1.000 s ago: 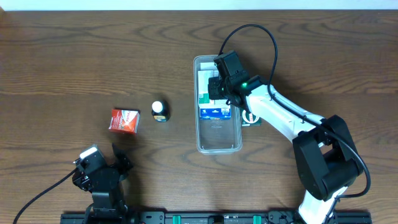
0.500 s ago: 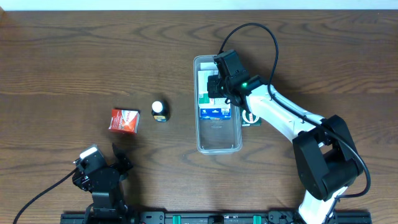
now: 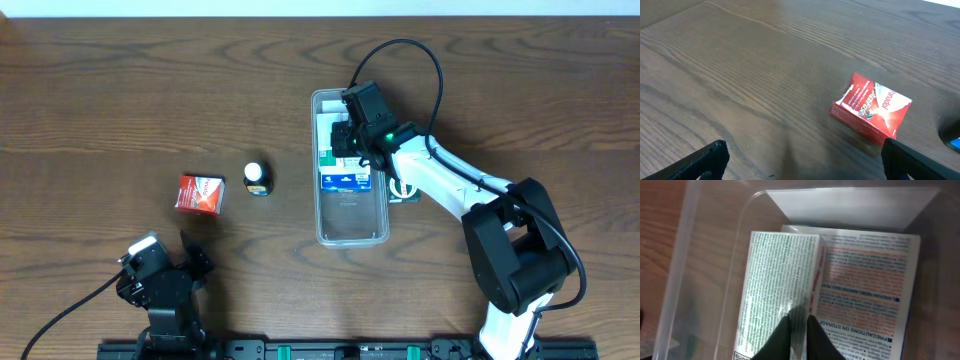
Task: Pack container
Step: 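Lower the white-green box into the container and release, then move right gripper to the green Zam-Buk tin and grasp it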
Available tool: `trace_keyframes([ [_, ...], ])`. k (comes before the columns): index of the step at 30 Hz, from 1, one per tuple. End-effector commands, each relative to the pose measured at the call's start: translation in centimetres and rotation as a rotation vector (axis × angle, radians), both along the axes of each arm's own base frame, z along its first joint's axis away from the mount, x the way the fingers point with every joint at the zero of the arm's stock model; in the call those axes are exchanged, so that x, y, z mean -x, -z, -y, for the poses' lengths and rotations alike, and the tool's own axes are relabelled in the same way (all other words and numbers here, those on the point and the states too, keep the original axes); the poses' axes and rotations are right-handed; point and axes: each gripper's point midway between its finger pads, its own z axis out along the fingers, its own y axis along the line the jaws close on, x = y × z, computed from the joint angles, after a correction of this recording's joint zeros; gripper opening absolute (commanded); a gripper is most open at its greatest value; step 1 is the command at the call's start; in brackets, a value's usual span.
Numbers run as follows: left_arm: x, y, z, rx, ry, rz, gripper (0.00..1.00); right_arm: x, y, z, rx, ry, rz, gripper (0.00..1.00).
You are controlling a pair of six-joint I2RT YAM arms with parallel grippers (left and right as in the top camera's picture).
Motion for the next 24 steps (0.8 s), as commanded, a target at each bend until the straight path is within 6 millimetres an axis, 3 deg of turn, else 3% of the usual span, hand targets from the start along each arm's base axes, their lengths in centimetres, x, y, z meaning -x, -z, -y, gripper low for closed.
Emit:
trace_keyframes([
  [1, 0.1, 0.7, -0.2, -0.014, -0.005, -0.020, 0.98, 0.4, -0.9, -1.5, -0.022, -0.086, 0.026, 0.14],
  [5, 0.1, 0.7, -0.2, -0.014, -0.005, -0.020, 0.98, 0.2, -3.6, -1.5, -0.038, -0.112, 0.083, 0.18],
  [8, 0.1, 0.7, -0.2, -0.014, -0.005, -0.020, 0.98, 0.1, -6.6, -0.3, -0.042, -0.086, 0.130, 0.20],
  [13, 0.1, 0.7, -0.2, -0.014, -0.005, -0.020, 0.98, 1.0, -12.3, 3.9, -0.028, -0.010, 0.184, 0.27],
  [14, 0.1, 0.7, -0.2, -0.014, -0.005, -0.020, 0.98, 1.3, -13.3, 5.1, -0.020, 0.013, 0.185, 0.31],
  [16, 0.1, 0.7, -0.2, -0.014, -0.005, -0.020, 0.98, 2.2, -14.8, 8.2, 0.005, 0.070, 0.174, 0.49],
  [18, 0.1, 0.7, -0.2, -0.014, -0.005, -0.020, 0.98, 3.3, -15.2, 11.8, 0.054, 0.145, 0.136, 0.65],
  [20, 0.1, 0.7, -0.2, -0.014, -0.005, -0.020, 0.98, 4.4, -14.7, 15.3, 0.100, 0.219, 0.073, 0.75],
  [24, 0.1, 0.7, -0.2, -0.014, -0.005, -0.020, 0.98, 6.4, -11.8, 20.1, 0.137, 0.331, -0.098, 0.79],
])
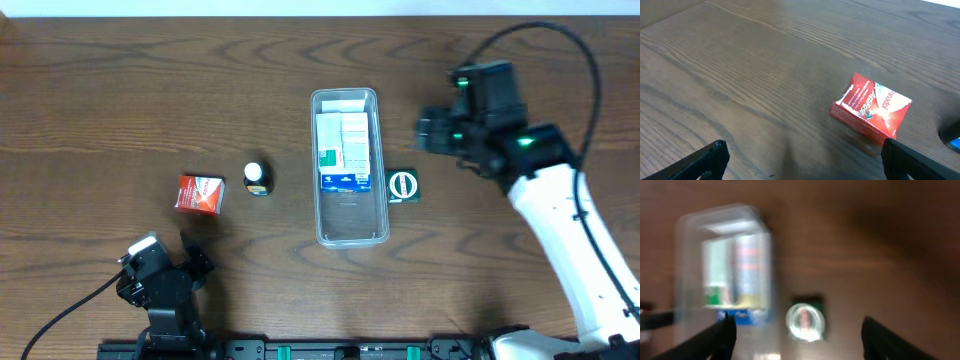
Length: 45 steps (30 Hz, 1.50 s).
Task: Pack container
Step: 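Move right gripper to the green Zam-Buk tin and grasp it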
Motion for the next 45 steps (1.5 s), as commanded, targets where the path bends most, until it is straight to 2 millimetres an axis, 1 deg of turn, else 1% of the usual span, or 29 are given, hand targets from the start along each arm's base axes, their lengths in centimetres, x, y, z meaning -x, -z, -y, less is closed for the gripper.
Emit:
trace_keyframes([
  [1, 0.1, 0.7, -0.2, -0.014, -0.005, -0.020, 0.98, 0.8, 2.6, 2.8, 0.016, 0.079, -0.104, 0.79],
  [3, 0.1, 0.7, -0.2, -0.014, -0.005, -0.020, 0.98, 1.5, 4.3, 3.3, 0.007, 0.086, -0.156, 0.80],
  [5, 0.1, 0.7, -0.2, -0.014, -0.005, -0.020, 0.98, 2.2, 6.3, 3.1, 0.010, 0.060, -0.203, 0.80],
  [6, 0.1, 0.7, -0.2, -0.014, -0.005, -0.020, 0.98, 2.4, 6.9, 3.0, 0.012, 0.055, -0.217, 0.79],
  [7, 0.1, 0.7, -0.2, -0.014, -0.005, -0.020, 0.98, 2.7, 7.7, 2.7, 0.013, 0.035, -0.234, 0.78],
  [10, 0.1, 0.7, -0.2, -0.014, -0.005, -0.020, 0.98, 3.2, 9.4, 1.1, 0.000, -0.079, -0.251, 0.77],
  [12, 0.1, 0.7, -0.2, -0.014, -0.005, -0.020, 0.98, 3.7, 10.6, 0.6, 0.003, -0.095, -0.272, 0.74],
  [15, 0.1, 0.7, -0.2, -0.014, -0.005, -0.020, 0.98, 4.4, 12.5, 0.3, 0.002, -0.108, -0.308, 0.73],
  [16, 0.1, 0.7, -0.2, -0.014, -0.005, -0.020, 0.98, 4.3, 13.0, -0.2, -0.009, -0.136, -0.306, 0.74],
  [17, 0.1, 0.7, -0.2, -0.014, -0.005, -0.020, 0.98, 4.3, 13.4, -1.2, -0.023, -0.222, -0.289, 0.74],
  [18, 0.1, 0.7, -0.2, -0.014, -0.005, -0.020, 0.98, 4.2, 13.7, -1.9, -0.026, -0.275, -0.274, 0.74],
  [20, 0.1, 0.7, -0.2, -0.014, -0.005, -0.020, 0.98, 3.8, 14.0, -2.7, -0.005, -0.332, -0.246, 0.75],
  [23, 0.1, 0.7, -0.2, -0.014, -0.005, -0.020, 0.98, 2.8, 13.9, -4.2, 0.009, -0.383, -0.187, 0.78],
  [25, 0.1, 0.7, -0.2, -0.014, -0.005, -0.020, 0.98, 2.5, 13.9, -5.2, 0.008, -0.407, -0.163, 0.78],
  [29, 0.1, 0.7, -0.2, -0.014, -0.005, -0.020, 0.98, 2.6, 14.1, -6.7, 0.007, -0.449, -0.149, 0.80],
  [33, 0.1, 0.7, -0.2, -0.014, -0.005, -0.020, 0.98, 2.7, 14.2, -7.9, 0.009, -0.478, -0.137, 0.80],
  [35, 0.1, 0.7, -0.2, -0.014, -0.005, -0.020, 0.98, 2.5, 14.2, -7.7, 0.025, -0.470, -0.131, 0.80],
  [38, 0.1, 0.7, -0.2, -0.014, -0.005, -0.020, 0.98, 2.0, 14.6, -6.0, 0.091, -0.390, -0.141, 0.81],
  [42, 0.1, 0.7, -0.2, -0.014, -0.005, -0.020, 0.98, 2.3, 15.1, -3.6, 0.158, -0.297, -0.185, 0.80],
  [44, 0.1, 0.7, -0.2, -0.014, -0.005, -0.020, 0.98, 2.3, 15.3, -2.8, 0.193, -0.268, -0.196, 0.82],
  [45, 0.1, 0.7, -0.2, -0.014, -0.005, -0.020, 0.98, 2.3, 15.5, -2.8, 0.195, -0.269, -0.198, 0.83],
])
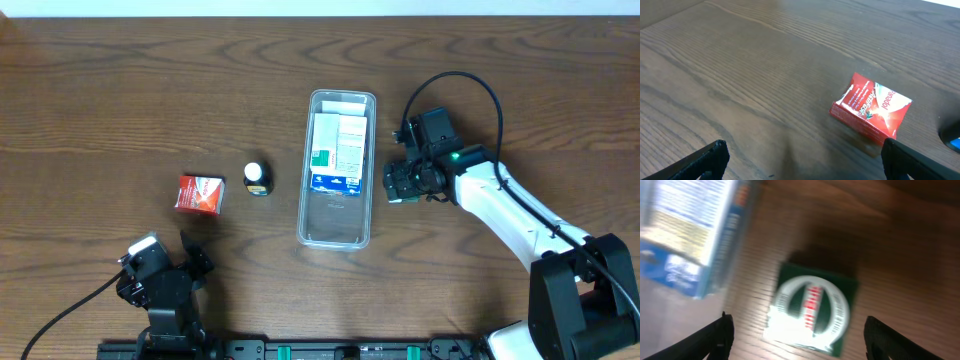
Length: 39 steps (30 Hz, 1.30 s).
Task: Pack container
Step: 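Move right gripper to the green Zam-Buk tin and grasp it, then place the green tin into the container on top of the boxes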
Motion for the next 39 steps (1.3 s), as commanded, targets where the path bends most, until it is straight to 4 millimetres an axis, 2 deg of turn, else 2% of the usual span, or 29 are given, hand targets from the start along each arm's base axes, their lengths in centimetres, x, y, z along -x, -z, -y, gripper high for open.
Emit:
trace_keyframes([
  [1, 0.1, 0.7, -0.2, -0.014, -0.005, -0.020, 0.98, -0.5, 0.8, 1.6, 0.071, 0.065, 0.003, 0.85],
  [3, 0.1, 0.7, -0.2, -0.014, -0.005, -0.020, 0.98, -0.6, 1.4, 1.5, 0.073, 0.063, -0.003, 0.91],
  [7, 0.1, 0.7, -0.2, -0.014, -0.005, -0.020, 0.98, -0.4, 3.6, 1.2, 0.064, 0.077, -0.055, 0.94],
  [10, 0.1, 0.7, -0.2, -0.014, -0.005, -0.020, 0.98, -0.2, 5.4, 0.6, 0.043, 0.075, -0.099, 0.84],
  [12, 0.1, 0.7, -0.2, -0.014, -0.005, -0.020, 0.98, -0.1, 6.1, 0.8, 0.047, 0.109, -0.115, 0.82],
  [14, 0.1, 0.7, -0.2, -0.014, -0.005, -0.020, 0.98, -0.1, 6.1, 1.0, 0.047, 0.128, -0.118, 0.75],
  [19, 0.1, 0.7, -0.2, -0.014, -0.005, -0.020, 0.98, -0.5, 5.3, 1.0, 0.041, 0.143, -0.094, 0.64],
  [22, 0.1, 0.7, -0.2, -0.014, -0.005, -0.020, 0.98, -1.0, 3.6, 1.0, 0.031, 0.145, -0.052, 0.63],
  [24, 0.1, 0.7, -0.2, -0.014, -0.005, -0.020, 0.98, -1.3, 1.8, 0.9, 0.012, 0.145, -0.011, 0.63],
  [29, 0.1, 0.7, -0.2, -0.014, -0.005, -0.020, 0.98, -1.6, -4.2, 0.5, -0.053, 0.157, 0.116, 0.58],
  [32, 0.1, 0.7, -0.2, -0.014, -0.005, -0.020, 0.98, -1.5, -7.0, 0.0, -0.092, 0.157, 0.182, 0.57],
  [36, 0.1, 0.7, -0.2, -0.014, -0.005, -0.020, 0.98, -1.1, -9.8, -1.7, -0.164, 0.150, 0.244, 0.56],
  [39, 0.1, 0.7, -0.2, -0.014, -0.005, -0.020, 0.98, -0.9, -10.6, -3.8, -0.210, 0.123, 0.251, 0.55],
])
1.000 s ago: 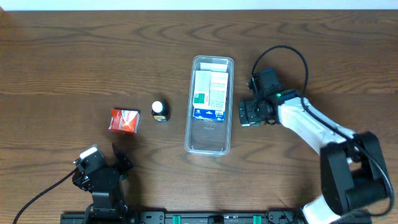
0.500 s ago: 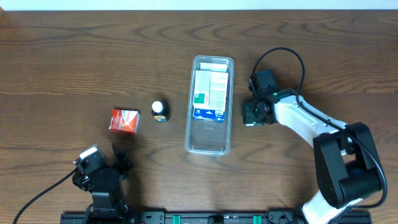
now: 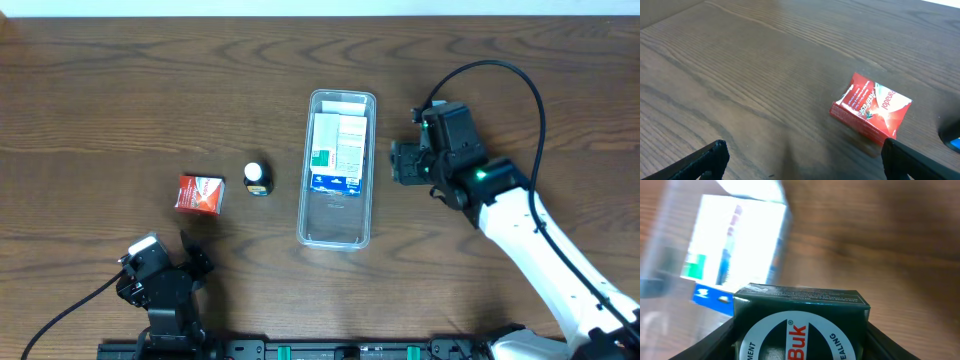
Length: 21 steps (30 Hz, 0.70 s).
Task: Pack container
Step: 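Place the green tin into the container on top of the boxes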
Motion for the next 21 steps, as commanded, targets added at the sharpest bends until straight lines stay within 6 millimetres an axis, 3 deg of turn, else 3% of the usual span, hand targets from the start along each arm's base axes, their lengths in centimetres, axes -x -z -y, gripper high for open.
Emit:
trace_keyframes([
  [1, 0.1, 0.7, -0.2, -0.014, -0.005, -0.020, 0.98, 0.1, -1.6, -2.8, -0.068, -0.024, 0.015, 0.55],
  [10, 0.1, 0.7, -0.2, -0.014, -0.005, -0.020, 0.98, -1.5, -4.3, -9.4, -0.124, -0.098, 0.048, 0.52],
  [14, 0.1, 0.7, -0.2, -0.014, -0.005, -0.020, 0.98, -3.4, -2.6, -11.0, -0.118, -0.046, 0.006, 0.52],
  [21, 0.1, 0.7, -0.2, -0.014, -0.005, -0.020, 0.98, -6.1, 0.5, -11.8, -0.061, 0.029, -0.071, 0.53],
])
